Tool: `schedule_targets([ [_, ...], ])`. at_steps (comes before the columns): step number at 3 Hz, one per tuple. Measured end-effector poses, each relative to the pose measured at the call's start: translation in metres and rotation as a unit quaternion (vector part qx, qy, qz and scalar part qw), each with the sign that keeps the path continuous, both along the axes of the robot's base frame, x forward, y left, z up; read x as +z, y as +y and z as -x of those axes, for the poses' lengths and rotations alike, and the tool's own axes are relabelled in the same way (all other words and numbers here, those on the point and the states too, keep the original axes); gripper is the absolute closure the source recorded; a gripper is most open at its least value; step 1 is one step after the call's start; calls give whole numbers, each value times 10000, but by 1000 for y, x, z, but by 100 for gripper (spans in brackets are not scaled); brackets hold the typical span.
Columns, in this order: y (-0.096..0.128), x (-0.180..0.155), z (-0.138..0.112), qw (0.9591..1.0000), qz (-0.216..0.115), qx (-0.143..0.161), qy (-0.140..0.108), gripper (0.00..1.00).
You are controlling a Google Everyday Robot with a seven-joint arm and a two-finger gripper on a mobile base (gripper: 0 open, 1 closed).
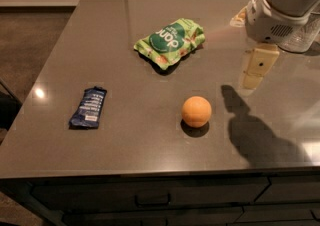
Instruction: Move green rice chip bag near orange
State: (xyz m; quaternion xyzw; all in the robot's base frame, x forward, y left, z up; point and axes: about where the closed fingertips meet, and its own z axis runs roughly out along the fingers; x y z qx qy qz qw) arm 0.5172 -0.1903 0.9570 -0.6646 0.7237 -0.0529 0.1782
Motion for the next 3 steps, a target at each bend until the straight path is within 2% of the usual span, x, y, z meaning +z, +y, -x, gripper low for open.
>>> schedule_targets([
  [2,29,-9,-83,9969,166,720,-257,0],
  [3,47,-18,-113,9941,263,1022,-231,0],
])
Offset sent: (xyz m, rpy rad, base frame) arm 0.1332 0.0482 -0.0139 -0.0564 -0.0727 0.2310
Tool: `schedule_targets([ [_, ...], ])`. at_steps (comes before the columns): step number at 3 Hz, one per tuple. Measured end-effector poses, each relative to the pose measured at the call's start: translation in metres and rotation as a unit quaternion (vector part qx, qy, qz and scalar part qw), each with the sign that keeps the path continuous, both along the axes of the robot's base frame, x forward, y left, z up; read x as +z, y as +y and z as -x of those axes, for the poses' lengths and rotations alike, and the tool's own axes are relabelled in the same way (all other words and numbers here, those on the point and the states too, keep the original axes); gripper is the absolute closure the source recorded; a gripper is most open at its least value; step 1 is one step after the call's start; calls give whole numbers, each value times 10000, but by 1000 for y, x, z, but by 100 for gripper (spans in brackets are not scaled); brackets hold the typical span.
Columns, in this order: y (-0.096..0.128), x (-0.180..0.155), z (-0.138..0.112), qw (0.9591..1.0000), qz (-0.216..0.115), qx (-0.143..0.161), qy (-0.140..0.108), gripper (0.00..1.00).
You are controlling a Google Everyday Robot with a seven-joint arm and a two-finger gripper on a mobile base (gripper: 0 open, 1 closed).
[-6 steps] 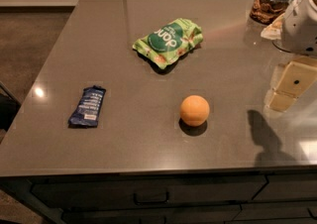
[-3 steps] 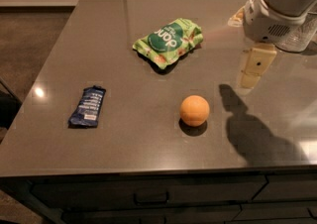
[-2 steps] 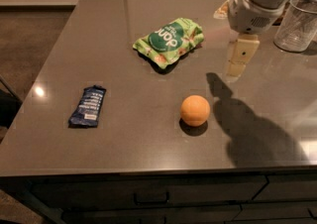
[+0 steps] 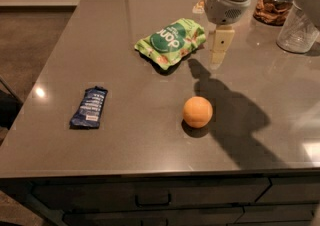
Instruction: Move green rice chip bag near orange
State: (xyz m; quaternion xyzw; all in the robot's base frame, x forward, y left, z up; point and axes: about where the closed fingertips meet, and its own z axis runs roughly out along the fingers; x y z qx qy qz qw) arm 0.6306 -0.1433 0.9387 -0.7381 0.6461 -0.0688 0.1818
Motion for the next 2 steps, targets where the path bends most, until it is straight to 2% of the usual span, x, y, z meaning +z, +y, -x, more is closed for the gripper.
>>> schedule_targets([
  [2,31,-29,-38,9988,313,371,6,0],
])
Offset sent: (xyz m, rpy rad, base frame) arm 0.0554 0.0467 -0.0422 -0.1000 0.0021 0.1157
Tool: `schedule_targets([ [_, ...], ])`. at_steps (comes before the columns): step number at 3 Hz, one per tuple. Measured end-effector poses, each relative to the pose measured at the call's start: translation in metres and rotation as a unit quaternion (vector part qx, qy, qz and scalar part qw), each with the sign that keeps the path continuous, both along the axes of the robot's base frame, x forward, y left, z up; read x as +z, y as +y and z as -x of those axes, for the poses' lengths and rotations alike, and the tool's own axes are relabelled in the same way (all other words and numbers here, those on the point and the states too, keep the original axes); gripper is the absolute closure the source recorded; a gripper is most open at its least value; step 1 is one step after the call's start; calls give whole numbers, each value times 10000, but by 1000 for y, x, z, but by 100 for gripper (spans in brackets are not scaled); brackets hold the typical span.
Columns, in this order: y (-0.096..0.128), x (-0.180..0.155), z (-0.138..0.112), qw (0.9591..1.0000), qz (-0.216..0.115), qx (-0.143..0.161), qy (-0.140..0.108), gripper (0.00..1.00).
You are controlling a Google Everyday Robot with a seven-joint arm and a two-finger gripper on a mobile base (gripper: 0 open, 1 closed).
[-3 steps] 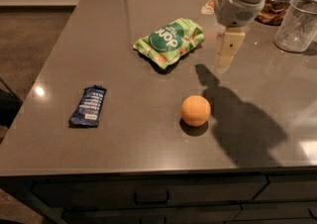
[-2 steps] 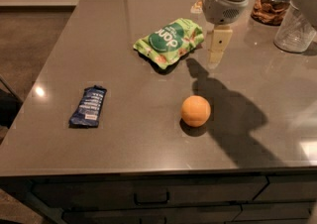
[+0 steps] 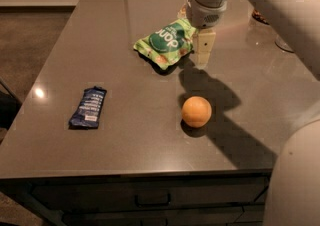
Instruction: Move green rice chip bag near orange
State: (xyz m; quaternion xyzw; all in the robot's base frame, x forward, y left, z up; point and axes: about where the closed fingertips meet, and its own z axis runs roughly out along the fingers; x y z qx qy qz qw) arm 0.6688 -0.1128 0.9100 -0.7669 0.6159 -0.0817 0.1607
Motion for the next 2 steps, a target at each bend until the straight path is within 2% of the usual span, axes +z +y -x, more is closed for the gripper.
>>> schedule_targets([
  [2,30,-14,-26,9996,-20,223,148,0],
])
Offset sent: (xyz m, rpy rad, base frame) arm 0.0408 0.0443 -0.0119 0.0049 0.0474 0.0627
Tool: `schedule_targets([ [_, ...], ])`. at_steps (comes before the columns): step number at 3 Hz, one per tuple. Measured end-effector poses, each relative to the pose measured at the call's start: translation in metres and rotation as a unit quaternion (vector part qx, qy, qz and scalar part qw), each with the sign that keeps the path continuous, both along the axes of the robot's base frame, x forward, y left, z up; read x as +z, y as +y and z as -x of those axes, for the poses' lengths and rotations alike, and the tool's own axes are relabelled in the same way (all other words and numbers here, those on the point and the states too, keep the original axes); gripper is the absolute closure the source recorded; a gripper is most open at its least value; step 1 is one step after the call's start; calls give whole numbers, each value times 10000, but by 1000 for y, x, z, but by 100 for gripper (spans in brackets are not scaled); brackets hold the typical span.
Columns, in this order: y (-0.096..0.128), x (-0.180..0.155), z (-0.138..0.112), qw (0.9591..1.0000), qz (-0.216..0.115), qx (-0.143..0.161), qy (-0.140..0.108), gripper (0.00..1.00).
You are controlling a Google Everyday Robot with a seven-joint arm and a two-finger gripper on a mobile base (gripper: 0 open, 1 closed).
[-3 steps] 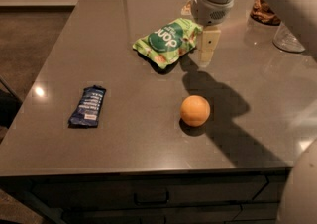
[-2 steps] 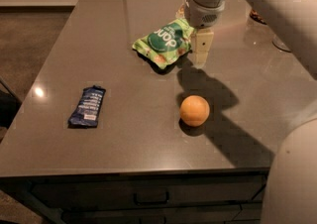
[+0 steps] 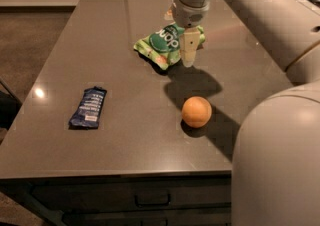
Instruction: Move green rice chip bag near orange
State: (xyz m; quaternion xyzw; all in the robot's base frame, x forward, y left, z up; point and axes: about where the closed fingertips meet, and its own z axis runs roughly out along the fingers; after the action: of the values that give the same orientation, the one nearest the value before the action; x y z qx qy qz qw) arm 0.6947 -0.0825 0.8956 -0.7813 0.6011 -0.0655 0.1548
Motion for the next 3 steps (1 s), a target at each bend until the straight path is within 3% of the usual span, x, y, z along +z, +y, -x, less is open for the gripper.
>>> schedule_targets([
  [1,13,-2,-9,9999,-5,84,70,0],
  [2,21,-8,-15,9998,12,106,150,15],
  [3,27,-11,-17,9996,-3,101,268,37],
])
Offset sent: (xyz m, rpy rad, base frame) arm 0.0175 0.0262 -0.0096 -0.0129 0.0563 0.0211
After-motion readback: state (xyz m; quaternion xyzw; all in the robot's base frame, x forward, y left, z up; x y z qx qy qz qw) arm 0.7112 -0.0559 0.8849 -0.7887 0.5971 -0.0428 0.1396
